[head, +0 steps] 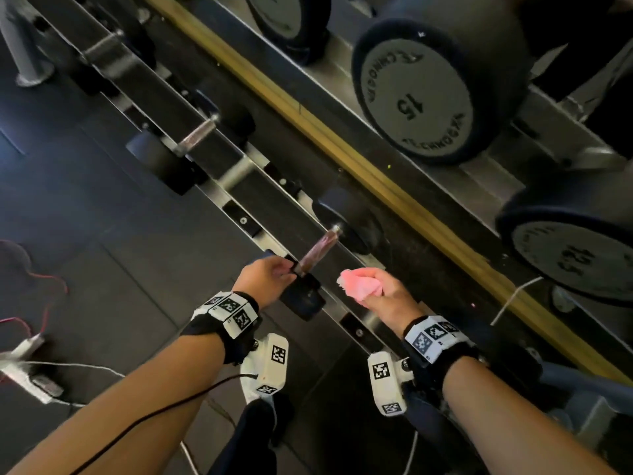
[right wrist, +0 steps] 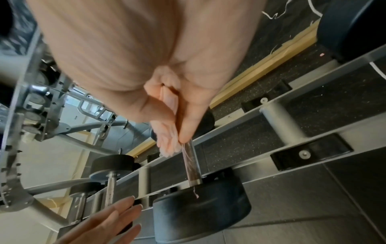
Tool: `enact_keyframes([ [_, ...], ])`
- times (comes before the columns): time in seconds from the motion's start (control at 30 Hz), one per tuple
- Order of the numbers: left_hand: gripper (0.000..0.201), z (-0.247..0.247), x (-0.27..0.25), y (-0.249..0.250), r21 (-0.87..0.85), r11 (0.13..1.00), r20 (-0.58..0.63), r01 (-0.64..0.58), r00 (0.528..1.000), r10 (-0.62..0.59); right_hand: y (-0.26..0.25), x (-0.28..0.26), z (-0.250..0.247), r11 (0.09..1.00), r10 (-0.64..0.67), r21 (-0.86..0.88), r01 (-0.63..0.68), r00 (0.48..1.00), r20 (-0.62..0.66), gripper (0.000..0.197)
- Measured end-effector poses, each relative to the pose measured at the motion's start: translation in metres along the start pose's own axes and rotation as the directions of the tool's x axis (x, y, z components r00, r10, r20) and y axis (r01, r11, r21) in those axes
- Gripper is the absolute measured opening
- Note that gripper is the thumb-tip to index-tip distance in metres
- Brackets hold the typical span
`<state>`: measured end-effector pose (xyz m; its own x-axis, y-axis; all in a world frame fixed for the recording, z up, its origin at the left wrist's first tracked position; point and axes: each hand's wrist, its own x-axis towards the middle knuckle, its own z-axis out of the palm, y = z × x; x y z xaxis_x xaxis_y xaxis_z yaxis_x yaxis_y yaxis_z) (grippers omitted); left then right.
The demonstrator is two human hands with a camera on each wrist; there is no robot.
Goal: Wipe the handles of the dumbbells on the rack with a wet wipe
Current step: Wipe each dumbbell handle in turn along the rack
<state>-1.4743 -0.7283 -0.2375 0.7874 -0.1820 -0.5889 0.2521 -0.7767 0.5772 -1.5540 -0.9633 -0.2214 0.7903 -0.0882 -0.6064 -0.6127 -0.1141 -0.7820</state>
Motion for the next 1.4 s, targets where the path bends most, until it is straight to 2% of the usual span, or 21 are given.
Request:
enact_keyframes([
  [0.13,0.031,-0.001,0.031,-0.023,-0.004,1.0,-0.012,0.024,1.0,-0.024,0.013,0.048,0.038,0.994,0.063,0.098,-0.055,0.995,-0.082,0.017],
  [0.27,0.036,0.012,0.054,-0.039,-0.054,0.998,-0.072,0.038,0.996,-0.042,0.035,0.084,0.055,0.988,0.092,0.137,-0.073,0.986,-0.139,0.01],
  [0.43,0.035,0.021,0.071,-0.052,-0.137,0.99,-0.124,0.028,0.991,-0.045,0.038,0.114,0.067,0.908,0.185,0.401,-0.122,0.975,-0.122,0.011],
  [0.5,0.032,0.022,0.075,-0.05,-0.144,0.99,-0.146,-0.003,0.989,-0.018,0.032,0.118,0.066,0.915,0.196,0.381,-0.132,0.971,-0.134,0.015],
  [0.6,0.031,0.02,0.074,-0.033,-0.136,0.984,-0.143,-0.112,0.985,0.093,0.021,0.116,0.063,0.969,0.084,0.237,-0.068,0.995,-0.061,0.014],
  [0.7,0.026,0.02,0.073,-0.014,-0.173,0.972,-0.143,-0.162,0.98,0.138,0.007,0.115,0.061,0.99,0.033,0.138,-0.034,0.999,0.008,0.016],
  [0.8,0.009,0.019,0.074,-0.002,-0.23,0.963,-0.16,-0.141,0.981,0.106,-0.006,0.116,0.059,0.992,0.032,0.122,-0.039,0.998,0.059,0.015],
  [0.87,0.019,0.02,0.076,0.002,-0.286,0.953,-0.17,-0.103,0.984,0.055,-0.009,0.116,0.056,0.993,0.014,0.114,-0.022,0.997,0.075,0.019],
  [0.93,0.02,0.018,0.078,0.005,-0.413,0.908,-0.171,-0.072,0.985,0.0,-0.009,0.118,0.053,0.991,0.02,0.131,-0.027,0.998,0.053,0.025],
  [1.03,0.014,0.014,0.081,0.006,-0.518,0.853,-0.184,-0.064,0.982,-0.038,-0.004,0.119,0.051,0.993,-0.015,0.117,0.013,1.0,0.012,0.009],
  [1.1,0.013,0.012,0.084,0.003,-0.52,0.851,-0.181,-0.07,0.983,-0.03,-0.002,0.118,0.051,0.995,-0.033,0.089,0.033,0.999,0.006,0.01],
  [1.2,0.014,0.012,0.088,0.0,-0.487,0.87,-0.169,-0.07,0.985,-0.016,0.0,0.122,0.056,0.987,0.017,0.16,-0.014,1.0,-0.017,0.023],
  [1.3,0.017,0.014,0.088,-0.002,-0.483,0.873,-0.139,-0.064,0.99,-0.005,-0.002,0.127,0.059,1.0,-0.004,0.003,0.004,0.996,-0.089,0.015],
  [1.4,0.03,0.016,0.085,-0.005,-0.475,0.872,-0.17,-0.115,0.985,0.038,-0.003,0.128,0.062,1.0,0.003,0.006,-0.002,0.993,-0.116,0.006],
])
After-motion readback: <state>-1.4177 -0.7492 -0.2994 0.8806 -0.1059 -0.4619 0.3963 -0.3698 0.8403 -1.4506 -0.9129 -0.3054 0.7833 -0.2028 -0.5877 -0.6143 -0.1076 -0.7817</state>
